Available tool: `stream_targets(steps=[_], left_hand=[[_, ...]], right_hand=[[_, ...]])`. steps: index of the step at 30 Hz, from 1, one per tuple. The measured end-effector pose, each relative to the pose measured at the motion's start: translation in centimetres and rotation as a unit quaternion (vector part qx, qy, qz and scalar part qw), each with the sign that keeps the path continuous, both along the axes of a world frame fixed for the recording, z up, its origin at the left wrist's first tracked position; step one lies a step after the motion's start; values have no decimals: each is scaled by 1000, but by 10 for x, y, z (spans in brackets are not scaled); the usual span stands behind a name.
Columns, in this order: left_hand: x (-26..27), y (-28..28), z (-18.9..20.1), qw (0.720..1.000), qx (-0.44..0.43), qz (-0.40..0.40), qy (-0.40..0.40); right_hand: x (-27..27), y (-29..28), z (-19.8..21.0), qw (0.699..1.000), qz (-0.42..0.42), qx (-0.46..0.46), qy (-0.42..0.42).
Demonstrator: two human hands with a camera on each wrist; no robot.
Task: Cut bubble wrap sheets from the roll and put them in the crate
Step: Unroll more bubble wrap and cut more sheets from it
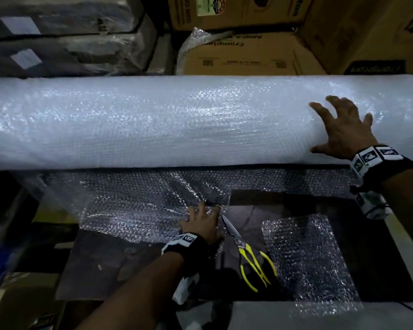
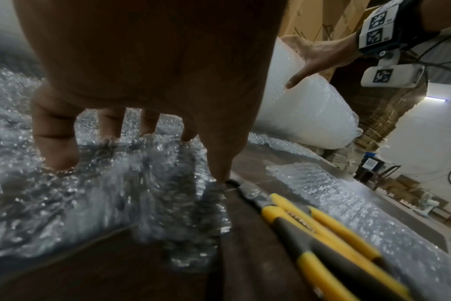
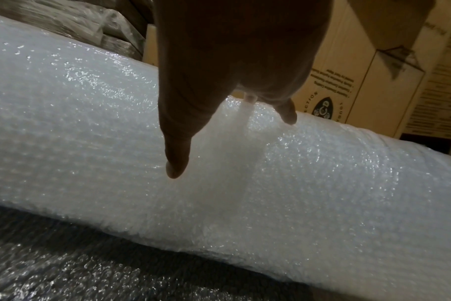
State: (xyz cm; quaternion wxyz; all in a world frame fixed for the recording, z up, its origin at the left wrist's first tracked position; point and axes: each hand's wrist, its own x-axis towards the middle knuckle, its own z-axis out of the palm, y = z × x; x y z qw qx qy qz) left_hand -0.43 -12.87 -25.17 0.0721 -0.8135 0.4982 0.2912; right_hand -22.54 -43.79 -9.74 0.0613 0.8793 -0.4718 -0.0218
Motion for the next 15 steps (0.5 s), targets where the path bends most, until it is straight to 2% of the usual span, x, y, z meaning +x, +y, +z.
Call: stream_targets(steps=[9,15], left_hand=[[-46,-26,0,999,-42,7,0],[-14,0,11,994,-105,-4,-25]], right_hand=[[-43,-34,0,1000,-5,-2,-10],[-36,-42,4,1000,-8,19,-14]])
